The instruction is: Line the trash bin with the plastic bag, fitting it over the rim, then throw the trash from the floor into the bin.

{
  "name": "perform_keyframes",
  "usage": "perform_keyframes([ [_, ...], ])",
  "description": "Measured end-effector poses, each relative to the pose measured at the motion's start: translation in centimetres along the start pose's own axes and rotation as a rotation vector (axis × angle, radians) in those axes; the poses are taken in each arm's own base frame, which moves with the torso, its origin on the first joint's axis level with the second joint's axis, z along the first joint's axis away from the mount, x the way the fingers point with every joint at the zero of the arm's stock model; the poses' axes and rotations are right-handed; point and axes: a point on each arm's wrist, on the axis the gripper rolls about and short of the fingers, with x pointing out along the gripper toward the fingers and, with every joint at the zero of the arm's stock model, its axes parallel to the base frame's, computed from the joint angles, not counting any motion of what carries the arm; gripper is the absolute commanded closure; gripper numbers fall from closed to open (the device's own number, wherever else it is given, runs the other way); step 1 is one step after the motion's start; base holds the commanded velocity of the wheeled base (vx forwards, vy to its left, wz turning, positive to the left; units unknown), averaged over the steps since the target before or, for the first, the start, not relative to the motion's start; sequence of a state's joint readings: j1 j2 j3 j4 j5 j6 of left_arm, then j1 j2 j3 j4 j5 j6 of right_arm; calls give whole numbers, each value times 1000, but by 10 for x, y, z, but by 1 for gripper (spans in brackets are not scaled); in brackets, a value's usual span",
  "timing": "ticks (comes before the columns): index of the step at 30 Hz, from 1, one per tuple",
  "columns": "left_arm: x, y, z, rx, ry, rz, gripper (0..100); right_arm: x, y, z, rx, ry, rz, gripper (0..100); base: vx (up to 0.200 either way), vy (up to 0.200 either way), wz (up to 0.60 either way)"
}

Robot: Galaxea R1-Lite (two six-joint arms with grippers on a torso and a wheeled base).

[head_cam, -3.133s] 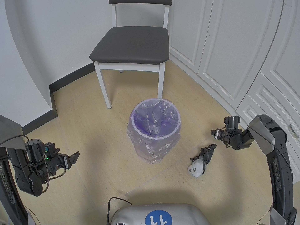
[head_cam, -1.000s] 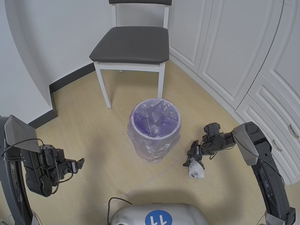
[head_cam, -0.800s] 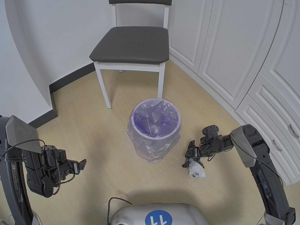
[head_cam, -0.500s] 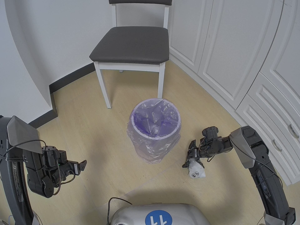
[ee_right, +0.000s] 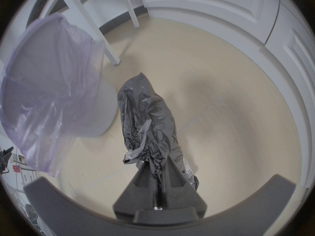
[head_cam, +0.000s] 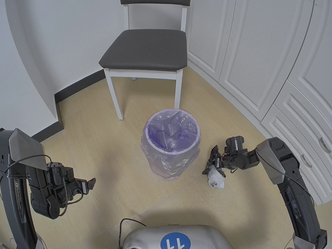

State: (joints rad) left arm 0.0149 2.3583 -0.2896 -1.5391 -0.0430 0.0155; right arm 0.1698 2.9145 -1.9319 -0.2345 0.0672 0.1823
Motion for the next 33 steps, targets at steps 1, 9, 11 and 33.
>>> perform_keyframes([
  [1, 0, 0, 0, 0, 0, 0, 0, -1, 0, 1, 0, -11, 1, 100, 0, 0, 0],
  [9, -2, 1, 1, -2, 0, 3, 0, -56, 10, 24, -22, -104, -80, 100, 0, 0, 0],
  [11, -4, 1, 2, -2, -4, 3, 0, -79, 20, 35, -47, -143, -106, 100, 0, 0, 0],
  [33, -85, -8, 32, -46, -122, -19, 0, -273, 189, 13, -353, -773, 91, 100, 0, 0, 0],
])
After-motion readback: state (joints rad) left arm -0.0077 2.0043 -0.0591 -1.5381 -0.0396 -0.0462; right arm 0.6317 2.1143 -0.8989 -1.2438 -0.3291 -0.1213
